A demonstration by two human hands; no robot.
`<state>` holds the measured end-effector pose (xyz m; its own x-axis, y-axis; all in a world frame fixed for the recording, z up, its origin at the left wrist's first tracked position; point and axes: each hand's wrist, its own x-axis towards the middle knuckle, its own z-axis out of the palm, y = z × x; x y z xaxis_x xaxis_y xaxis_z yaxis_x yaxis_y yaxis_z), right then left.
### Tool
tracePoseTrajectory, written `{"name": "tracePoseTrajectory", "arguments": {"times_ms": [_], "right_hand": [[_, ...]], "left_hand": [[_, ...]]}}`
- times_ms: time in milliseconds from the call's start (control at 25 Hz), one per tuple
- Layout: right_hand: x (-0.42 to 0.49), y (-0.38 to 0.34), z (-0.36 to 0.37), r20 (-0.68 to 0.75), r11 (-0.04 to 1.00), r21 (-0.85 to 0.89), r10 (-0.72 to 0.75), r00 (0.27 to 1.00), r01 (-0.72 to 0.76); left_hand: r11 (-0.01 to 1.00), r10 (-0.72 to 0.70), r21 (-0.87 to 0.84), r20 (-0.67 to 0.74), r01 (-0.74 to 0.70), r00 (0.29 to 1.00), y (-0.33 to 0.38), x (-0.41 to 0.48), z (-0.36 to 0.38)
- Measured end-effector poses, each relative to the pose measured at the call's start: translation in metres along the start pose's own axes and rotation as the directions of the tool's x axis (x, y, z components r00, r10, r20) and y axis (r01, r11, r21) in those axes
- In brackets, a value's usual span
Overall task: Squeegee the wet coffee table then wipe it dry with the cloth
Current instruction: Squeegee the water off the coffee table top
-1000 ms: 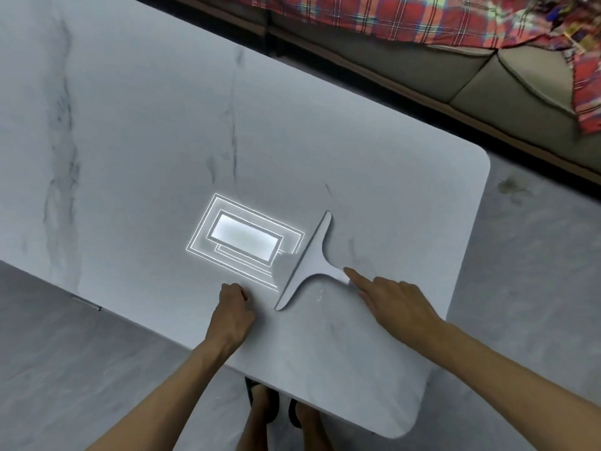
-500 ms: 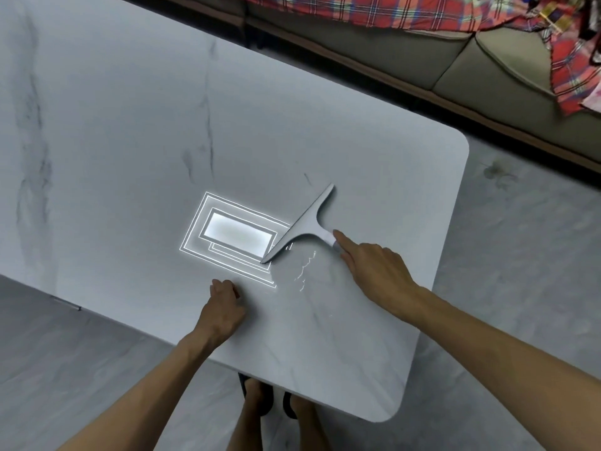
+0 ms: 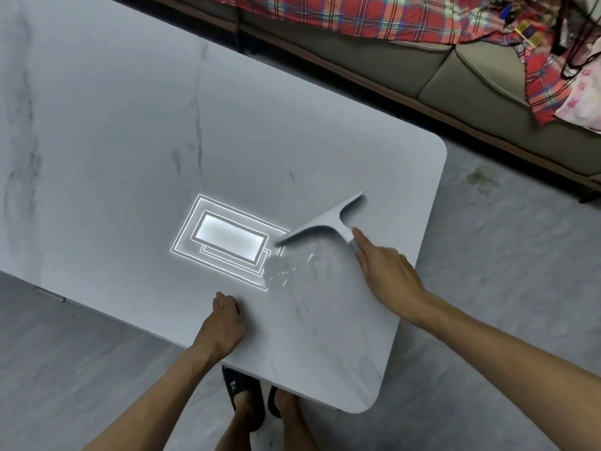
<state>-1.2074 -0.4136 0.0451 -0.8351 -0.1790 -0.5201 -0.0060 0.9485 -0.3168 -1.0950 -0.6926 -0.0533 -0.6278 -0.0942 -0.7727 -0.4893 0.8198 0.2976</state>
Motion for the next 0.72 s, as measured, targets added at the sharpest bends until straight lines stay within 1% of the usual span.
{"name": "tracePoseTrajectory", "arguments": {"times_ms": [120, 240, 360, 440, 480, 520, 600, 640, 720], "right_hand": [[0.017, -0.012, 0.001, 0.006, 0.992, 0.074, 0.098, 0.995, -0.098], [-0.005, -0.008, 0.026, 0.027, 0.987, 0.060, 0.147, 0.989, -0.149], [-0.048, -0.003, 0.052, 0.069, 0.982, 0.036, 0.180, 0.981, -0.183], [-0.075, -0.004, 0.056, 0.084, 0.982, 0.068, 0.170, 0.982, -0.176], [-0.081, -0.003, 0.052, 0.057, 0.978, 0.101, 0.176, 0.983, -0.181], [-0.078, 0.001, 0.048, 0.000, 0.972, 0.132, 0.195, 0.981, -0.194], [-0.060, 0.012, 0.034, -0.120, 0.953, 0.156, 0.279, 0.953, -0.260], [-0.048, 0.016, 0.028, -0.142, 0.930, 0.180, 0.346, 0.928, -0.319], [-0.029, 0.020, 0.023, -0.106, 0.870, 0.256, 0.458, 0.883, -0.421]], "left_hand": [[1.000, -0.020, 0.005, 0.056, 0.019, 0.998, 0.001, 0.003, 0.002], [1.000, -0.015, 0.004, 0.056, 0.015, 0.998, 0.000, 0.007, 0.006], [1.000, 0.003, 0.007, 0.008, -0.003, 1.000, -0.006, 0.006, 0.011], [1.000, 0.010, -0.010, -0.034, -0.010, 0.999, -0.011, 0.000, 0.014], [0.999, 0.036, -0.015, -0.053, -0.036, 0.998, -0.014, -0.003, 0.016], [0.999, 0.047, -0.014, -0.049, -0.047, 0.998, -0.016, -0.009, 0.019], [0.995, 0.095, 0.008, -0.024, -0.095, 0.995, -0.025, -0.018, 0.033], [0.994, 0.106, 0.035, 0.004, -0.106, 0.994, -0.028, -0.021, 0.038], [0.993, 0.104, 0.048, 0.028, -0.106, 0.994, -0.028, -0.022, 0.041]]}}
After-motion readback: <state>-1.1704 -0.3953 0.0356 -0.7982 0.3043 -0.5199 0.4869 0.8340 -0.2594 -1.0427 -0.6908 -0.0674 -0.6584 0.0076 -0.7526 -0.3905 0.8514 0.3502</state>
